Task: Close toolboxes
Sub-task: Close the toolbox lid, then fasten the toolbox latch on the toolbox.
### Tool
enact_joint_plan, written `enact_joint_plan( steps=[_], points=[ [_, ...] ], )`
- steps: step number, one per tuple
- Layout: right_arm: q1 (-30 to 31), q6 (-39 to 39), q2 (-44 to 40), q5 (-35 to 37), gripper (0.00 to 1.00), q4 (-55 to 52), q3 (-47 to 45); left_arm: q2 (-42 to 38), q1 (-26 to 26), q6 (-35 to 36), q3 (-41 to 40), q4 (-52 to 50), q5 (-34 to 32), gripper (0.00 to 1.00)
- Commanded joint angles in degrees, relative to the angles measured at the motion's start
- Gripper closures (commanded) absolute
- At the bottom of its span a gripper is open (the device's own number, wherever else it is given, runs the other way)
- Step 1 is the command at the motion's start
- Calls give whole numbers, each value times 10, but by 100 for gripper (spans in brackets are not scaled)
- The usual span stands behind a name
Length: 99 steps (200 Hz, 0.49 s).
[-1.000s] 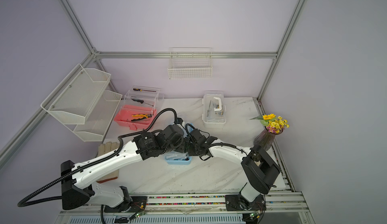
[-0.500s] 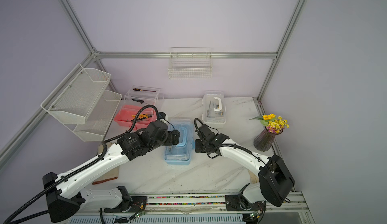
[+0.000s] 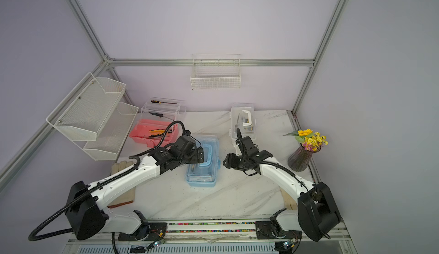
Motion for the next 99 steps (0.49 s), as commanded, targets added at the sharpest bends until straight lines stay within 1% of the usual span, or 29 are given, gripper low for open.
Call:
enact_joint_plan(
  steps=[1,33,57,81,99],
  points=[
    [-10,0,6,-49,32,50,-10,22,22,9,-24,47,24,0],
    [-15,36,6,-50,32,112,-36,51,40,13,-26,58,53,0],
    [-15,55,6,-62,32,149,-52,65,56,10,-35,73,86,0],
    [-16,62,25,-69,32,170,-62,67,72,1,-54,93,111,0],
    [-15,69,32,-72,32,189,-71,57,88,-8,-85,121,136,0]
  ],
)
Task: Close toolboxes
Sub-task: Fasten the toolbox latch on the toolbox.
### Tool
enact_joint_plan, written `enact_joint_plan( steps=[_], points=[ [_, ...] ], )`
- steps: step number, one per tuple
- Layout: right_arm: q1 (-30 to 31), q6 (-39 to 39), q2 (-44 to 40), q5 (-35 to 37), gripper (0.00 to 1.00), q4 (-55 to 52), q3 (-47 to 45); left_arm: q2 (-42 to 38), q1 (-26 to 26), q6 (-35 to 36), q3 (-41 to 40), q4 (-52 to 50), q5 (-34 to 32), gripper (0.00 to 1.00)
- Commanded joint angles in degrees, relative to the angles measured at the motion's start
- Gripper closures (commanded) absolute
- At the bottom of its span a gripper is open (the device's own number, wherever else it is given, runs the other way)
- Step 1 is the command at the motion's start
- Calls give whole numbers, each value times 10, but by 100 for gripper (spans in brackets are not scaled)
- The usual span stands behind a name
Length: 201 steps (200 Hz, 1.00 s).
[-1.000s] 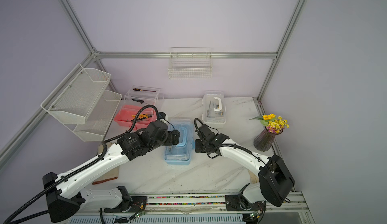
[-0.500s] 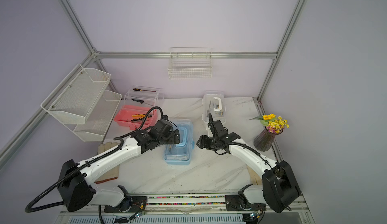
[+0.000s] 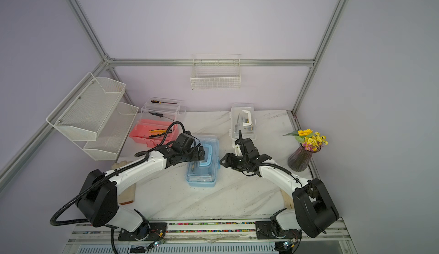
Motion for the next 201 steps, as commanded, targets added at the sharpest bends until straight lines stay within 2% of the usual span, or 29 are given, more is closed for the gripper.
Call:
enact_joint_plan(
  steps=[1,38,52,71,103,132,201],
  points=[
    [-2,20,11,-13,32,53,-13,-7,20,-8,-49,28,38,0],
    [-4,40,35,-24,32,103,-31,-19,57,-17,-110,77,83,0],
    [-5,56,40,-36,31,144,-46,-27,74,-22,-135,95,101,2],
    [-9,79,54,-59,25,198,-62,-43,95,-27,-167,121,125,4],
    [-14,132,88,-104,23,309,-89,-58,121,-30,-205,151,161,7],
    [-13,169,109,-114,23,394,-105,-58,126,-30,-211,153,170,8],
    [-14,208,135,-126,21,491,-120,-58,125,-30,-200,151,181,10]
  ],
)
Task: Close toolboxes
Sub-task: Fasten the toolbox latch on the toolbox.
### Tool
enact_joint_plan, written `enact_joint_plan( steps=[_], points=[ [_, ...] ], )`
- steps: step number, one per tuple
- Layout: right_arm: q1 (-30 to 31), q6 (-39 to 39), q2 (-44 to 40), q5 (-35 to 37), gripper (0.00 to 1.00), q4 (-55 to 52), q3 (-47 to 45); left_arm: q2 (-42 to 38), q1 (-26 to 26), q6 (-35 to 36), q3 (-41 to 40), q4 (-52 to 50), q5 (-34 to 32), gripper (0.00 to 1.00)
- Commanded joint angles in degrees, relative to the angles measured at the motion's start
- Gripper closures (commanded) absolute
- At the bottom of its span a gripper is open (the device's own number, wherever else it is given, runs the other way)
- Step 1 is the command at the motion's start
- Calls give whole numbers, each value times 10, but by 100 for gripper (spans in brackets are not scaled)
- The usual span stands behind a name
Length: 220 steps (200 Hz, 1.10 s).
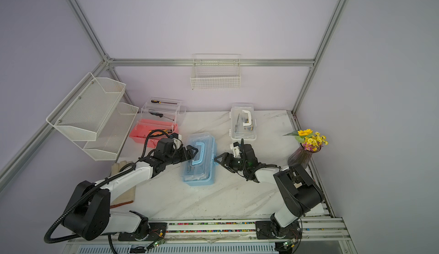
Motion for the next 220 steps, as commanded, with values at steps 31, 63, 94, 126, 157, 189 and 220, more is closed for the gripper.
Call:
enact_joint_plan(
  steps=[31,63,94,126,157,189,220],
  points=[
    [-2,61,50,-23,20,129,-13,23,6,-13,-29,-74,-5,11],
    [-1,67,68,-24,18,152,-10,23,6,-13,-27,-73,-3,11],
    [-1,100,92,-35,16,226,-20,24,5,-13,-25,-71,-2,11],
    [-1,154,124,-59,16,318,-28,28,6,-13,-24,-69,2,12],
    [-1,150,99,-53,16,308,-34,25,6,-12,-24,-69,0,12],
    [-1,98,33,-37,16,203,-25,24,4,-10,-15,-83,-13,13],
    [4,23,-22,-4,16,60,4,23,-11,-10,1,-107,-39,14]
  ],
)
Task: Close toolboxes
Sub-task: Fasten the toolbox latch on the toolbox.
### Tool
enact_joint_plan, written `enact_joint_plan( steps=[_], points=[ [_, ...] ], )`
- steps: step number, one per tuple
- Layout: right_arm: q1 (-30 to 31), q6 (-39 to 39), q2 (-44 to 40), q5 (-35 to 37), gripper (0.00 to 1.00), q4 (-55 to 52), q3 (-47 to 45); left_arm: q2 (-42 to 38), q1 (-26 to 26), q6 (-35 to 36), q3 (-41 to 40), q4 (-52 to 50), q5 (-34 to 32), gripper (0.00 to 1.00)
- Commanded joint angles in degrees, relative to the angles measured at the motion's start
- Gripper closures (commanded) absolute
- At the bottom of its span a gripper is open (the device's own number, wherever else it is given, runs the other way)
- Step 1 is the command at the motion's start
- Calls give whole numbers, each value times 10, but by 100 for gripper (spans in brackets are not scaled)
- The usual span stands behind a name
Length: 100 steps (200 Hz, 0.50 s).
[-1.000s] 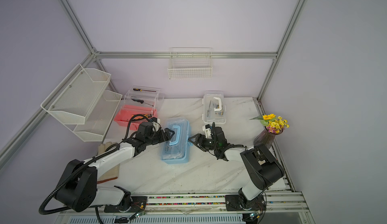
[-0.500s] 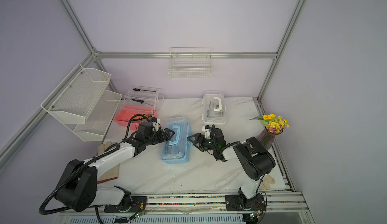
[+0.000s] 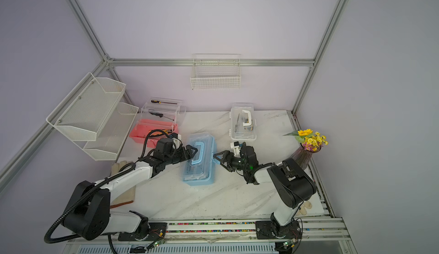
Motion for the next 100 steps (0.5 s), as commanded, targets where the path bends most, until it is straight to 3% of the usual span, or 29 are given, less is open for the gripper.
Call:
enact_joint_plan(
  steps=[1,100],
  points=[
    [7,-60,-48,18,16,-86,33,23,-12,-8,1,-104,-40,14],
    [16,-67,-41,22,17,-110,50,31,-68,-36,36,-121,-79,10]
  ],
)
